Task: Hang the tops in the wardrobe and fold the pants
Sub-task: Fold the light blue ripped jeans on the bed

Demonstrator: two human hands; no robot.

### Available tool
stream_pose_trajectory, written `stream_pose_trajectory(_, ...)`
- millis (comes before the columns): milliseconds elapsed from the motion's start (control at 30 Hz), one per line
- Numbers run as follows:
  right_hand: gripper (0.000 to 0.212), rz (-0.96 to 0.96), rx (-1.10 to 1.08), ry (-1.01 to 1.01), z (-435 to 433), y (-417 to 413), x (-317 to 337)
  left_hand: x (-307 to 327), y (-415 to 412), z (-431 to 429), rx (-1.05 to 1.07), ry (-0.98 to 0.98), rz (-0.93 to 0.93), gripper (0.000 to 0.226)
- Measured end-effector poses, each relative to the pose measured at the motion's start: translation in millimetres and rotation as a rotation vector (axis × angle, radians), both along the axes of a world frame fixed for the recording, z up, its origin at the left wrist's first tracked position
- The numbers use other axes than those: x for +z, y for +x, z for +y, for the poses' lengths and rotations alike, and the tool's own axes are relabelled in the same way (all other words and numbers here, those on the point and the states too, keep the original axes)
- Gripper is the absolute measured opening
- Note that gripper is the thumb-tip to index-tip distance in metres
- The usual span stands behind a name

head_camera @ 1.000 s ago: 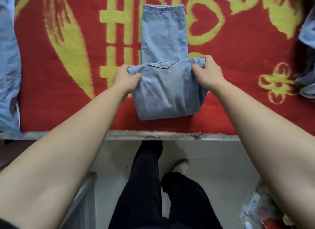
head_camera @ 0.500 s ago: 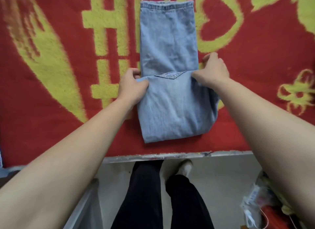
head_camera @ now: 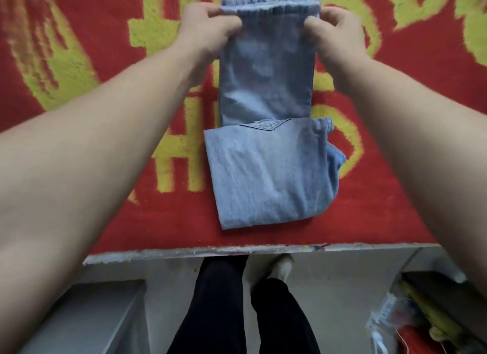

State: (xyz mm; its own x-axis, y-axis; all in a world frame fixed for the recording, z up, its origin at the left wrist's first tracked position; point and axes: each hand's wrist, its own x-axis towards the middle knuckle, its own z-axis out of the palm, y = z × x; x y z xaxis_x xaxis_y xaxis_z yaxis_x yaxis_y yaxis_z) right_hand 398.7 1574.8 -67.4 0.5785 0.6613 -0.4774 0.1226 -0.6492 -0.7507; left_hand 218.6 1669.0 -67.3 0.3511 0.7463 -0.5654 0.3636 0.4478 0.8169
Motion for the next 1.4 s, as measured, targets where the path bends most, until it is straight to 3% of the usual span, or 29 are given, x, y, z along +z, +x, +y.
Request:
stream_pose_trajectory(67,0.001,0.014,-0.002,0.048,-13.8,-0.7,11.6,13.3,-8.8,-13.7,0.0,0.003,0.007,0.014)
stream_pose_trajectory(233,0.028,-0.187,0.149,0.101,-69.8,-14.0,39.8,30.9,-37.1,-64.9,-0.05,0.044,-0.017,0.032)
stream_pose_trajectory(300,0.027,-0.3,0.259,0.125,-100.8,-23.2,48.5,36.2,-54.8,-93.5,-0.126,0.138,-0.005,0.038)
stream_pose_trajectory(367,0.018,-0.457,0.483,0.144,-137.8,-30.9,51.8,39.2,-74.0,-127.4,-0.297,0.389,0.128,0.029)
stream_pose_trajectory(467,0.024,-0.62,0.83,0.163,-195.3,-41.4,41.8,34.3,-105.5,-179.3,-0.637,0.73,0.29,0.029)
stream_pose_trajectory(567,0.022,-0.709,1.101,0.051,-239.8,-55.5,19.3,13.9,-134.7,-222.1,-0.98,0.823,0.351,0.039)
stream_pose_trajectory(667,0.026,-0.679,1.2,-0.12,-257.5,-66.4,13.8,-0.7,-144.4,-243.4,-1.298,0.788,0.46,0.051)
stream_pose_trajectory(733,0.039,-0.66,1.188,-0.196,-249.9,-69.7,23.8,5.8,-138.7,-240.6,-1.268,0.752,0.464,0.051)
stream_pose_trajectory(833,0.06,-0.543,1.081,-0.242,-215.6,-64.1,37.0,16.1,-123.1,-219.3,-0.951,0.639,0.433,0.041)
stream_pose_trajectory(900,0.063,-0.48,0.934,-0.167,-187.0,-55.3,40.7,16.9,-111.3,-198.1,-0.786,0.667,0.44,0.039)
stream_pose_trajectory(1000,0.078,-0.515,0.845,-0.199,-144.3,-43.5,38.8,8.9,-90.2,-162.8,-0.749,0.711,0.52,0.055)
stream_pose_trajectory(1100,0.099,-0.41,0.972,-0.433,-108.2,-41.0,30.1,-0.6,-66.3,-134.6,-0.879,0.497,0.621,0.07)
stream_pose_trajectory(1200,0.088,-0.283,1.1,-0.617,-92.1,-40.0,18.8,-10.7,-51.3,-123.0,-0.958,0.341,0.642,0.075)
stream_pose_trajectory(1300,0.066,-0.293,1.137,-0.635,-87.3,-41.2,18.8,-11.3,-45.6,-119.2,-0.982,0.334,0.682,0.083)
stream_pose_trajectory(1400,0.067,-0.302,1.15,-0.653,-91.8,-41.8,28.2,-1.5,-40.3,-127.5,-1.078,0.392,0.772,0.078)
